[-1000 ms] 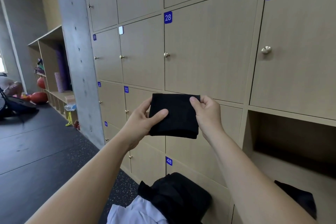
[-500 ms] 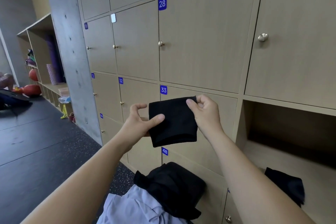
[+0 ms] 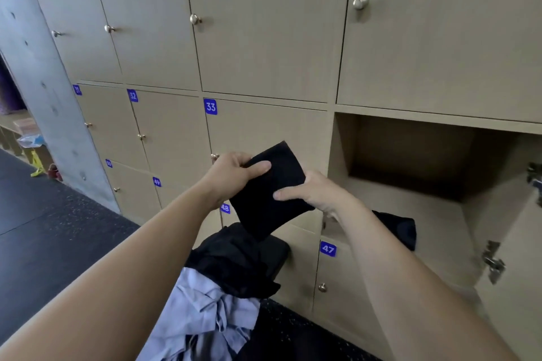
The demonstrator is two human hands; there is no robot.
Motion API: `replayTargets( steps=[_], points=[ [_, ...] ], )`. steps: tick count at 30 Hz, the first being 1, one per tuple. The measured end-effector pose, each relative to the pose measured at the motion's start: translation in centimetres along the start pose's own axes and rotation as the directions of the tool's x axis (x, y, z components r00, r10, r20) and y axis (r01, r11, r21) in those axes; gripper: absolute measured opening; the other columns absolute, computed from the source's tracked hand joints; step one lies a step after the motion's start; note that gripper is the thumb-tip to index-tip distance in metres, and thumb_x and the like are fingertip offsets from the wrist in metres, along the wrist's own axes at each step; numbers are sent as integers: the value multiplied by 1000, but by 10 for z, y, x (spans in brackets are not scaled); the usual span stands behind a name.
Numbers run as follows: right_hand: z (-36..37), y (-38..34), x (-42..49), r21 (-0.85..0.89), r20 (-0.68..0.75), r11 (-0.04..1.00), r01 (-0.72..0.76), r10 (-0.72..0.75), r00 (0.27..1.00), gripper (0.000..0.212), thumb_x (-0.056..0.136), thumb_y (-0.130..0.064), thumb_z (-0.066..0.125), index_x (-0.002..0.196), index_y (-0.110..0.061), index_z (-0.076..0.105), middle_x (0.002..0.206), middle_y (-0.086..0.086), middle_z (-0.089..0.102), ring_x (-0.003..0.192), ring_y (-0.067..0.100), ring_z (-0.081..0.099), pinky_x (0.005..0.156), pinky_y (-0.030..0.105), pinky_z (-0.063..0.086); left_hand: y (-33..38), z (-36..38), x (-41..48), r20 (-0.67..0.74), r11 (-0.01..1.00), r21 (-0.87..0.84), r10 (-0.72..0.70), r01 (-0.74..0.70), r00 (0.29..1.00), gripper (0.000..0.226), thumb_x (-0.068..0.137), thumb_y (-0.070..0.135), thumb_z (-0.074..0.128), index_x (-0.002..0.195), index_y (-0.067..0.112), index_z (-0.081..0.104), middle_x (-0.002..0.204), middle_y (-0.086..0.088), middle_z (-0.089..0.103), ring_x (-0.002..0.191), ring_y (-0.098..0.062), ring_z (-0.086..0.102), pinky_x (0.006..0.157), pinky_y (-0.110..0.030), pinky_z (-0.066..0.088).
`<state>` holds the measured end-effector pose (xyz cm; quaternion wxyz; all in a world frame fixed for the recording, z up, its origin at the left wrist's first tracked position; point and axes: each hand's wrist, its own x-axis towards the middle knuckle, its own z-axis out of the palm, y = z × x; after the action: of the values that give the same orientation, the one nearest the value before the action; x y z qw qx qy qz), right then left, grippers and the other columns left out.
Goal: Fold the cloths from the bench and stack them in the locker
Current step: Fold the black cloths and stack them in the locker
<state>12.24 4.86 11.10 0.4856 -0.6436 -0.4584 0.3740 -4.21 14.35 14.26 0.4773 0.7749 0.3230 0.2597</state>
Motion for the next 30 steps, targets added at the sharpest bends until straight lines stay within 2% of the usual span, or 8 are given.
replayTargets(
  steps=[3,7,11,15,19,21,25,30],
  points=[
    [-27,32,-17,105,-96,992,-70,81,992,49,64,-30,84,108,-15,68,101,7,74,102,27,68,93,44,51,-6,35,7,-30,998,-56,1,-3,1000,24,93,28,65,93,5,70,85,-11,75,76,-24,71,68,-34,57],
    [-57,72,-45,442,-150,895,-65,146,978,37,84,-17,73,118,-10,62,108,9,73,101,27,69,95,41,53,-19,94,17,-74,968,-249,-59,39,996,22,94,29,64,100,9,71,91,-6,75,86,-24,72,73,-35,58],
    [-76,113,-62,540,-301,840,-49,248,921,22,89,-16,69,106,-4,62,99,10,75,87,22,73,69,29,57,-33,159,28,-62,890,-435,-180,135,982,18,94,31,64,102,16,70,94,-3,75,87,-19,72,70,-30,56],
    [-101,159,-67,509,-532,860,-23,335,778,11,86,-11,71,84,-9,61,91,11,72,72,19,69,58,27,55,-54,213,44,62,883,-385,-264,267,963,23,94,31,65,98,10,71,92,-9,76,89,-28,72,84,-44,58],
    [-129,210,-61,469,-650,880,-77,403,645,27,79,-18,77,100,-3,67,98,10,72,92,25,69,85,46,57,-76,251,63,199,872,-285,-352,398,915,17,93,12,63,79,2,66,85,-17,72,87,-35,67,86,-48,54],
    [-142,232,-58,408,-695,905,-123,395,601,17,78,-19,78,86,-7,70,87,10,73,87,24,69,85,48,56,-85,269,74,228,878,-238,-364,414,903,18,93,4,59,75,4,62,80,-17,67,84,-34,63,82,-46,53],
    [-169,254,-43,293,-761,941,-171,338,554,28,78,-16,76,56,-14,58,55,-5,60,60,19,55,60,35,43,-91,302,102,216,911,-169,-339,377,916,14,91,1,62,78,1,67,72,-9,70,77,-29,65,76,-40,53],
    [-211,258,-14,104,-802,968,-229,218,557,33,85,-17,71,57,-21,52,56,-9,52,55,9,47,52,18,34,-82,331,148,187,945,-123,-278,303,942,29,90,1,64,64,12,63,54,8,64,68,-20,61,74,-36,51]
  ],
)
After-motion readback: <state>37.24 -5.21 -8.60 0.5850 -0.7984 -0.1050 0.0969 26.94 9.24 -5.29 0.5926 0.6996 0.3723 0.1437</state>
